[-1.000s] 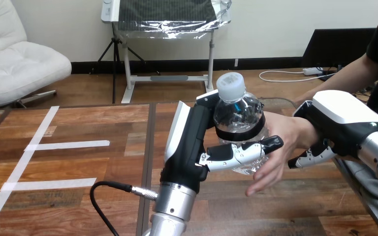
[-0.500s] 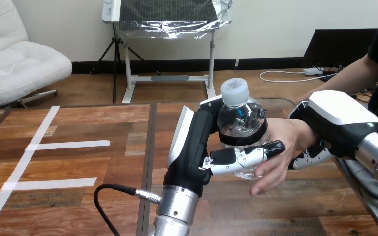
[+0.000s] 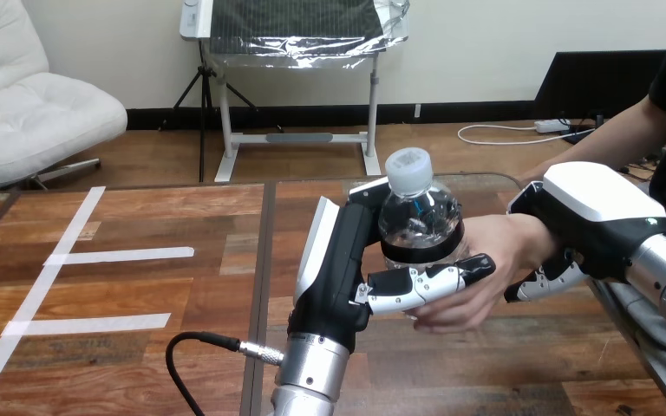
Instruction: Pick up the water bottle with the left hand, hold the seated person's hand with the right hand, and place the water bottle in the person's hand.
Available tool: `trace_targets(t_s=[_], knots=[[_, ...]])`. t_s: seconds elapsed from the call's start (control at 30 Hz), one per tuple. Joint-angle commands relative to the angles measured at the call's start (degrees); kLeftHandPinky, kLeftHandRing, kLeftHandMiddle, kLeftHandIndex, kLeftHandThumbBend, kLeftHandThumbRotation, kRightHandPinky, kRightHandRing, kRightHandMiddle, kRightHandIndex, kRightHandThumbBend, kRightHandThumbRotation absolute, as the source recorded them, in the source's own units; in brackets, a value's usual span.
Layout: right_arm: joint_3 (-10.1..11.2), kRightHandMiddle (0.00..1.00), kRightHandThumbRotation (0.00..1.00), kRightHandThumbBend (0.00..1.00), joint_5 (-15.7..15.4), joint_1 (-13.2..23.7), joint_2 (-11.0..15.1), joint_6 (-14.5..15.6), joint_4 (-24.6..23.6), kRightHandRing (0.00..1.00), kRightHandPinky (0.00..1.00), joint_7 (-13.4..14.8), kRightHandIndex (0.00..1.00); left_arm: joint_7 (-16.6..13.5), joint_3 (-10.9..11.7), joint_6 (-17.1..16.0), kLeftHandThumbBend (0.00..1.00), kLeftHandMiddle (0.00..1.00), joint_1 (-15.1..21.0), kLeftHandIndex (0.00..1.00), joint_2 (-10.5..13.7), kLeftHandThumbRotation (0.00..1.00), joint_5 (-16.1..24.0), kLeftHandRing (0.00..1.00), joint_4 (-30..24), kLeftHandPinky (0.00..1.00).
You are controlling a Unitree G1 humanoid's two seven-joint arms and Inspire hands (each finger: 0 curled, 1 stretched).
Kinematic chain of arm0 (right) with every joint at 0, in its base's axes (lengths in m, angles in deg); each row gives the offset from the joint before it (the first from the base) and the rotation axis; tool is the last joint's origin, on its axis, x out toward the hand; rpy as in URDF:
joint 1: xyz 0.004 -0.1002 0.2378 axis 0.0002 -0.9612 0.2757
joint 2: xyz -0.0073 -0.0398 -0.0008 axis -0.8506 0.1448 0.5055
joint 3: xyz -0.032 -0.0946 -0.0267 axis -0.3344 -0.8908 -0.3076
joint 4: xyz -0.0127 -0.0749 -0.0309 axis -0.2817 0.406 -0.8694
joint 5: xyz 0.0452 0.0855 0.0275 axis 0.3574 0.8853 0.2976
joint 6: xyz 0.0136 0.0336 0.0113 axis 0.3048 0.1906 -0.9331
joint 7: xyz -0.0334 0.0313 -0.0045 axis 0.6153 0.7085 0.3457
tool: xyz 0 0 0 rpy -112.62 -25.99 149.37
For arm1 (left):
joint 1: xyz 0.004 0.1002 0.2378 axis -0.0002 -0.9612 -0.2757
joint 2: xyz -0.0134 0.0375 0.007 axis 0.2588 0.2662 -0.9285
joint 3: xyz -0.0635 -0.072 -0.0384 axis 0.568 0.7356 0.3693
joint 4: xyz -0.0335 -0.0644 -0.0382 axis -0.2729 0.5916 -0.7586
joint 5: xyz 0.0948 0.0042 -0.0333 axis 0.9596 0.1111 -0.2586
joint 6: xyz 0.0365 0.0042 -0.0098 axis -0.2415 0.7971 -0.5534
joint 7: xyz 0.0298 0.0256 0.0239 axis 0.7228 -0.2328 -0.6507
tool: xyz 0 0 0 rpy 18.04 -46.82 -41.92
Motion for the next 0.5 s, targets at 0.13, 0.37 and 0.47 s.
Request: trace_targets(t_s=[0.13, 0.37, 0.47], knots=[[3.0, 0.33, 0.0, 0.72, -0.6, 1.9, 1.2, 1.8, -0.7, 0.24, 0.17, 0.9, 0.37, -0.9, -4.0, -2.0, 0.62, 0.45, 7.2, 0.48, -12.1, 0.0, 0.7, 0.39, -1.1, 0.34], [3.1, 0.31, 0.0, 0.71, -0.2, 1.9, 1.2, 1.7, -0.5, 0.23, 0.16, 0.6, 0.35, -1.3, -4.3, -1.6, 0.62, 0.45, 7.0, 0.48, -11.8, 0.0, 1.1, 0.39, -1.5, 0.34], [3.1, 0.31, 0.0, 0.7, -0.1, 1.8, 1.2, 1.6, -0.4, 0.22, 0.16, 0.7, 0.34, -1.6, -4.3, -1.9, 0.62, 0.45, 7.0, 0.48, -11.6, 0.0, 1.2, 0.39, -1.3, 0.34]])
